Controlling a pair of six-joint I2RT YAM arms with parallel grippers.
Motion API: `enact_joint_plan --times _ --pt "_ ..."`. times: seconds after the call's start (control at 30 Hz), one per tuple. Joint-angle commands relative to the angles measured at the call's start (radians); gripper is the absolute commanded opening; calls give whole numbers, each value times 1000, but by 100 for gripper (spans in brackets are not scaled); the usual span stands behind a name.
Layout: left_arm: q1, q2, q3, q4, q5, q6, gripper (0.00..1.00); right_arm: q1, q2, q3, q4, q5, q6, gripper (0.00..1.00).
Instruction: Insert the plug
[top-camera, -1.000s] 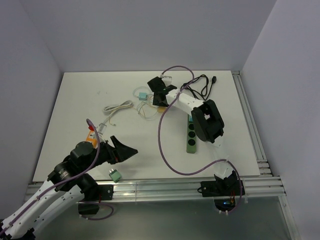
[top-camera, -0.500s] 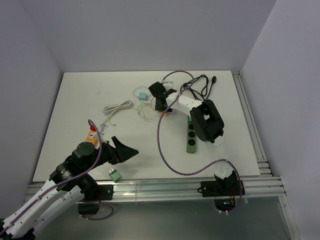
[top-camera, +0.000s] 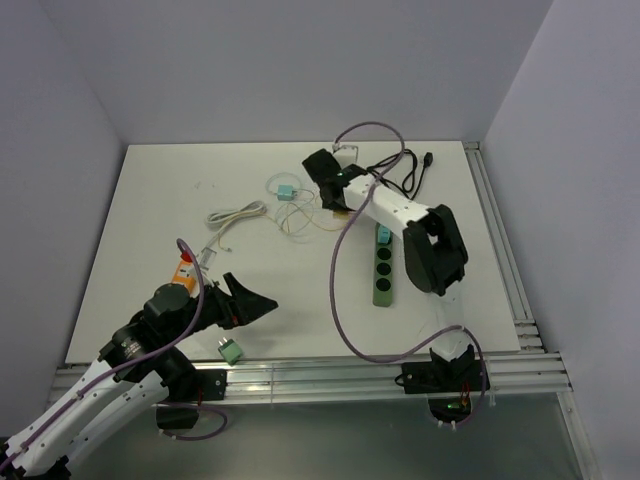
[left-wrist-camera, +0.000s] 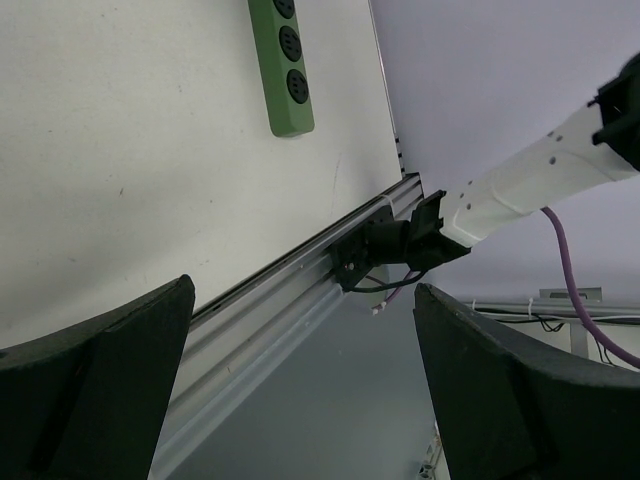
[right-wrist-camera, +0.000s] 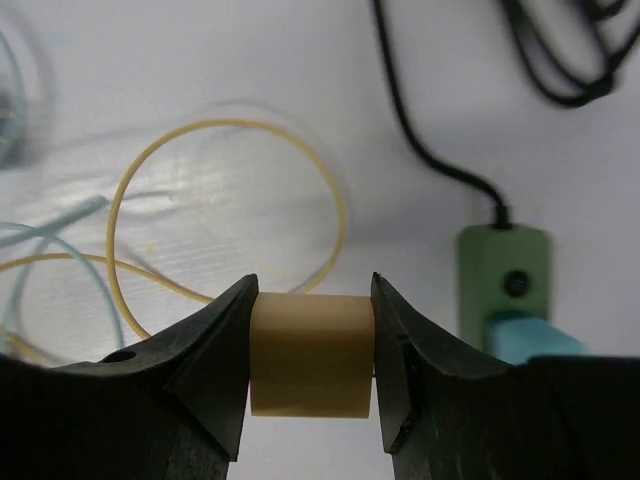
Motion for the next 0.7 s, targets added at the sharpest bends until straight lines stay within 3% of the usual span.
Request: enact_joint_plan --times 0.0,0.17,0.3,0.53,0.67 --pt "1 3 18 30 -7 5 97 11 -252 96 -54 220 -48 0" --pt "1 18 23 31 -19 9 97 111 -480 91 63 449 -204 0" --pt "1 34 27 48 -28 12 97 206 -670 104 192 477 -316 0" --pt "2 48 37 42 -47 18 96 266 -838 67 375 333 -437 0" --pt "2 38 32 42 -53 12 96 269 -941 -34 573 221 -476 0"
